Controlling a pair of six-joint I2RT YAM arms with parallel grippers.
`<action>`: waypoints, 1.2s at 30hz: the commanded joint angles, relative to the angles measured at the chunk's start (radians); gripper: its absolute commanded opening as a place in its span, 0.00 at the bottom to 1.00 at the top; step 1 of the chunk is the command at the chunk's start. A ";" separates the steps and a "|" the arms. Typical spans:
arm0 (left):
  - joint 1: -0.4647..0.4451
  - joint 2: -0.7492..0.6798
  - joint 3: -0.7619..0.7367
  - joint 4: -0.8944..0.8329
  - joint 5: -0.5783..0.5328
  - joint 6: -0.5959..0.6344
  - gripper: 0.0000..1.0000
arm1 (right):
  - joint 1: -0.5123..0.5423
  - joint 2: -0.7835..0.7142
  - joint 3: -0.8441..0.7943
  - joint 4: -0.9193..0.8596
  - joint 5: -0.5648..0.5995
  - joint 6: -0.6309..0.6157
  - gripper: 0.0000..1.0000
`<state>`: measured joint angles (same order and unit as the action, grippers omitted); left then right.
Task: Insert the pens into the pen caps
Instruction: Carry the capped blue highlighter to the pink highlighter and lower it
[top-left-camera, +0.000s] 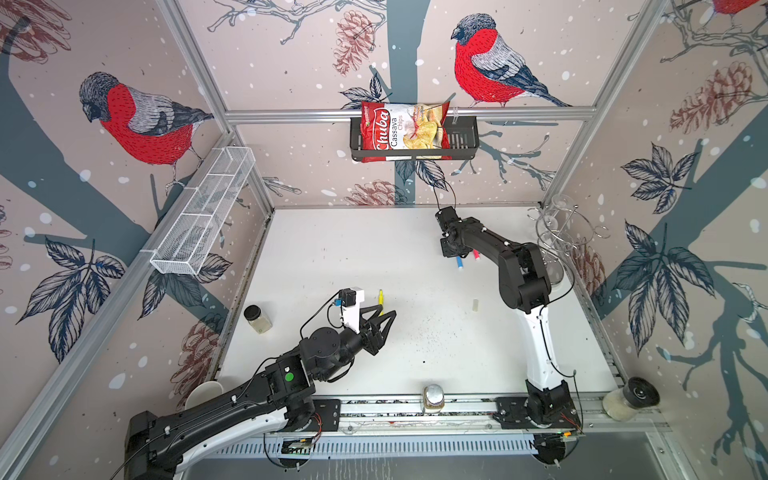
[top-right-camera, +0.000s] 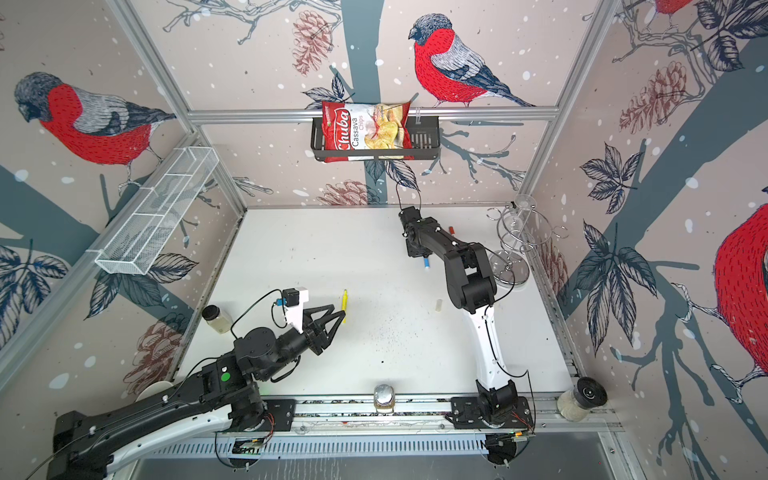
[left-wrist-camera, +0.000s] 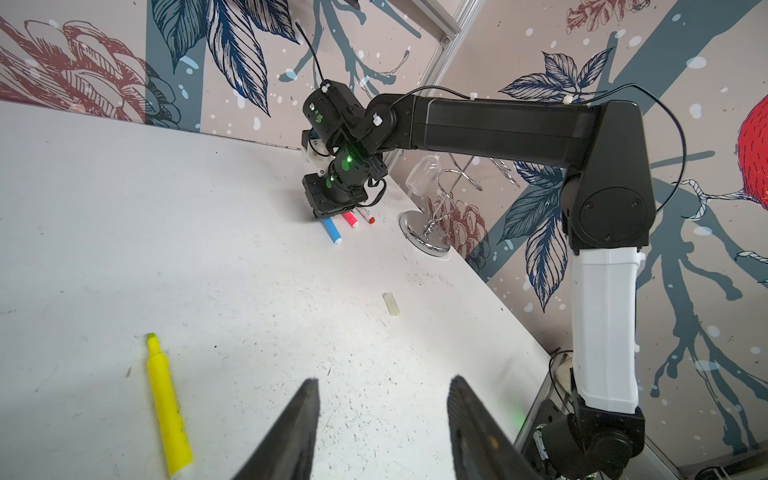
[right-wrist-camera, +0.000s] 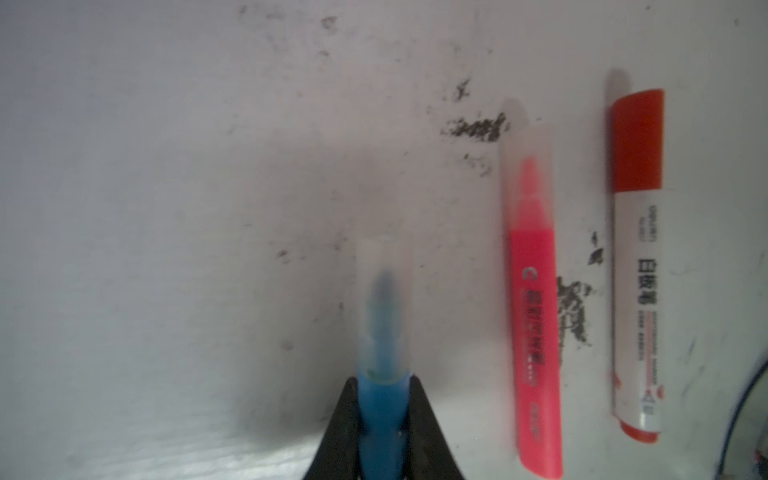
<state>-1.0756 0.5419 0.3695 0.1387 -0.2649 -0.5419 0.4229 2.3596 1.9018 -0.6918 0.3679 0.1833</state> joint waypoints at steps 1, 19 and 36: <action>0.000 0.001 0.009 0.002 -0.012 0.019 0.51 | -0.021 0.020 0.011 -0.044 0.058 -0.020 0.00; 0.000 -0.033 0.001 -0.027 -0.025 0.015 0.51 | -0.053 0.103 0.090 -0.041 0.214 -0.090 0.00; 0.000 -0.039 0.013 -0.043 -0.038 0.029 0.51 | -0.042 0.099 0.112 -0.043 0.238 -0.116 0.18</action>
<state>-1.0756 0.5072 0.3710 0.0967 -0.2909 -0.5392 0.3752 2.4527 2.0068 -0.7059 0.6075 0.0742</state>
